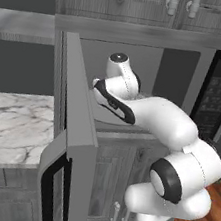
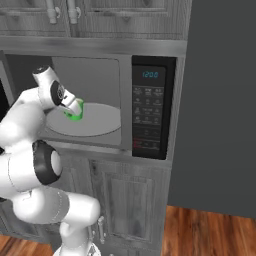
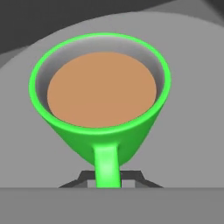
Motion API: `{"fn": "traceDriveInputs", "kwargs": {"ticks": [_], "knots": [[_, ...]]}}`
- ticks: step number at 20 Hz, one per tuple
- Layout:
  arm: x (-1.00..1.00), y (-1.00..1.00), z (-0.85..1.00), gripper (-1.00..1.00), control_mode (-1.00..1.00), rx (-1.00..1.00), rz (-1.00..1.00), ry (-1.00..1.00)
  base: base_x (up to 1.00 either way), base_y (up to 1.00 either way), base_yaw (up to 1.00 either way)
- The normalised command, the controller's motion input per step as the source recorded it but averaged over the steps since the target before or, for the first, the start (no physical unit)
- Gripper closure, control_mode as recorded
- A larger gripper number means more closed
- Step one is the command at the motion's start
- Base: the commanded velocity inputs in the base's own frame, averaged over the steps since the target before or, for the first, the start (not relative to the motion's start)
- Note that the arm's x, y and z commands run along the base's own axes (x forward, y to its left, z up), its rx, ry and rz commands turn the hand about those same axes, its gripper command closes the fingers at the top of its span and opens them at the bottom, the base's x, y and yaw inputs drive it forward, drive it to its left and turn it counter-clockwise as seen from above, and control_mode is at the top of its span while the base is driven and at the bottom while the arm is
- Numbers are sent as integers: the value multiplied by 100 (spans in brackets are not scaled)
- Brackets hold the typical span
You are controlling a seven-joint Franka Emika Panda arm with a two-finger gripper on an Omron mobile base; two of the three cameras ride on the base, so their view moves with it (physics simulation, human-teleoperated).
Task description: Pick the cup of tea, navigate to the dining table, and place it on the saucer.
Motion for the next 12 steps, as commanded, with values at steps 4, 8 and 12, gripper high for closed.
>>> {"fn": "traceDriveInputs", "kwargs": {"ticks": [4, 8, 12], "knots": [[-100, -40, 0, 100, -100, 4, 0, -8, 0, 0, 0], [-100, -61, 17, 100, -100, 1, 1, -11, 0, 0, 0], [-100, -81, 39, 100, -100, 1, 6, -10, 0, 0, 0]]}}
